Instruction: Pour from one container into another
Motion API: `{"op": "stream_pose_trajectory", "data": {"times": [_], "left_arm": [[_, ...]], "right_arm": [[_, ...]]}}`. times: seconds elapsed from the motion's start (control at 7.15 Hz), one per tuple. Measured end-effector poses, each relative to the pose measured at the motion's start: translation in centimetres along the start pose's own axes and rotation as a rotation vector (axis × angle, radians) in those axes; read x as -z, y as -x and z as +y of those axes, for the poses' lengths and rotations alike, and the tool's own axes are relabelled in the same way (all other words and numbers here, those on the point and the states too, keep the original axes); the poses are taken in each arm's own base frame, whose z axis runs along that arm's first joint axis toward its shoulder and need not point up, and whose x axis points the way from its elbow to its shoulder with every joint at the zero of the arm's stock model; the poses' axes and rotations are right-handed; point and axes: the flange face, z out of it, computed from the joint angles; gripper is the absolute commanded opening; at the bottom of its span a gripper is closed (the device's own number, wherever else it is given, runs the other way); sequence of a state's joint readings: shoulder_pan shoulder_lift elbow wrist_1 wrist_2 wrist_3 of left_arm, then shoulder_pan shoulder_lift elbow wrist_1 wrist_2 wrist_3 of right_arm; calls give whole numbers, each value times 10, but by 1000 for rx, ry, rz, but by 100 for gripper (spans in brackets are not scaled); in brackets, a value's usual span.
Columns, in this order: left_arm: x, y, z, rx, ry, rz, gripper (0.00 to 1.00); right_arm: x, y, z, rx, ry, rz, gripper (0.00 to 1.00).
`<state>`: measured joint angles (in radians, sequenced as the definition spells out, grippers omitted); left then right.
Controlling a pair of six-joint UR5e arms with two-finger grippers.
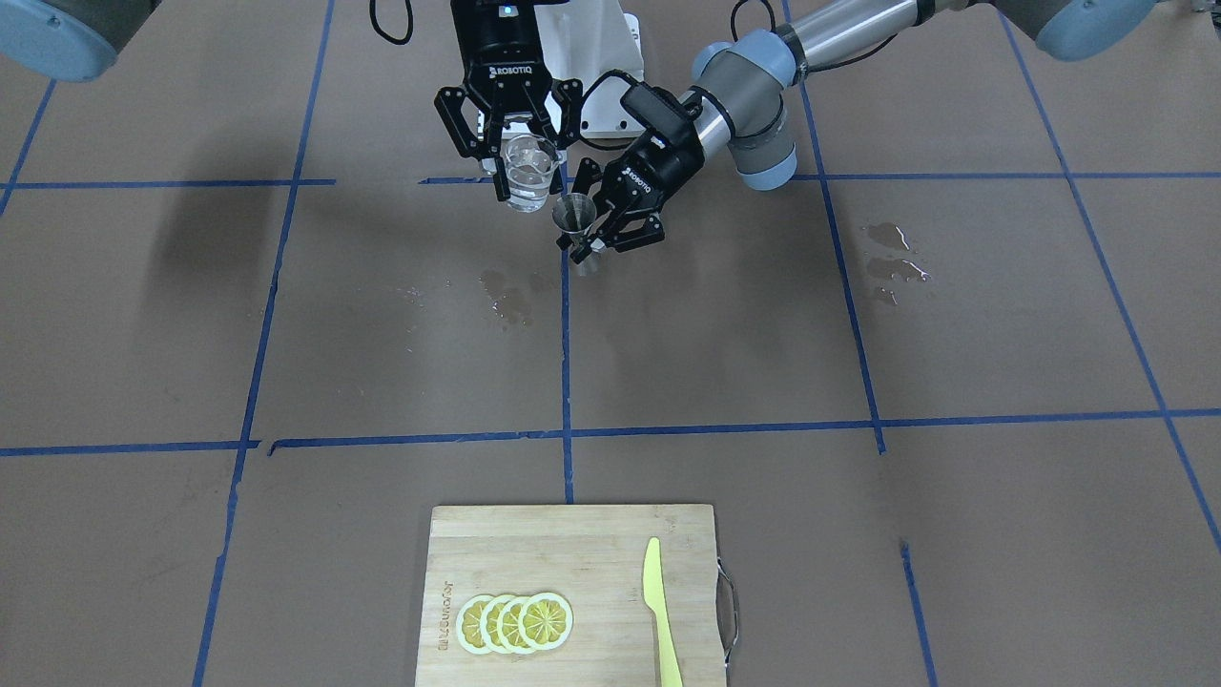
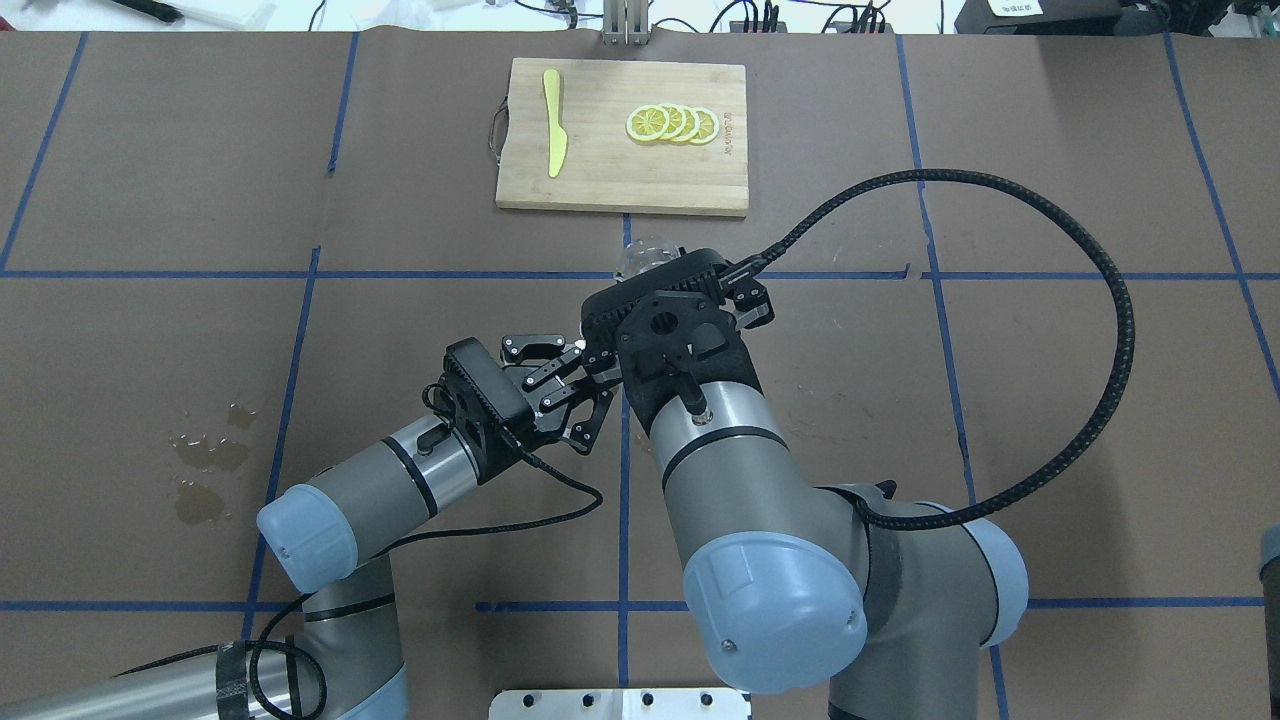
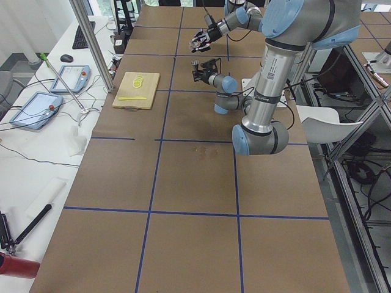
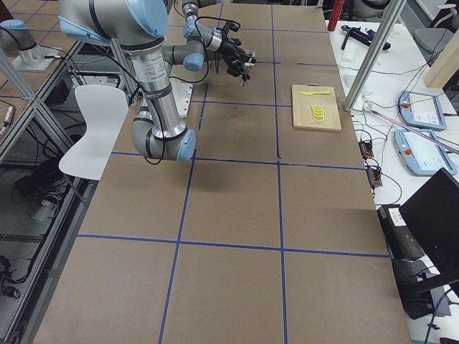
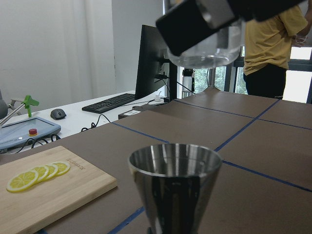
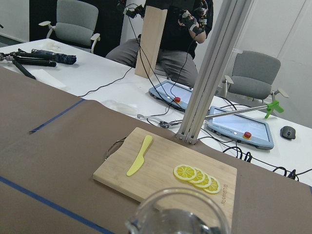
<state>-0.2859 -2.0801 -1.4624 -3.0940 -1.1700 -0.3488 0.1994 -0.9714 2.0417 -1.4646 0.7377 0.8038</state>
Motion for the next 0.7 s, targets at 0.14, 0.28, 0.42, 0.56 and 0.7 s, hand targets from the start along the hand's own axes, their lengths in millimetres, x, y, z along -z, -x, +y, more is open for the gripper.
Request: {"op": "stream_pose_trajectory", "data": {"times": [0.14,0.28,0.42,0.56,0.7], "left_arm": [[-1,0,1,-1,1,-3,0],[-1,1,1,-2,1,-6,0],[-1,1,1,-2,0,-7,0],[-1,1,0,0,-2,-6,0],[-1,1,-1,3,-6,-5,0]], "right_arm": [[4,4,2,13,12,-3,0],[9,4,2,26,22,-2,0],[12,5,0,42,32,2,0],[13,7,-4,62,42,7,0],[14,10,-6,86,51,14,0]]}}
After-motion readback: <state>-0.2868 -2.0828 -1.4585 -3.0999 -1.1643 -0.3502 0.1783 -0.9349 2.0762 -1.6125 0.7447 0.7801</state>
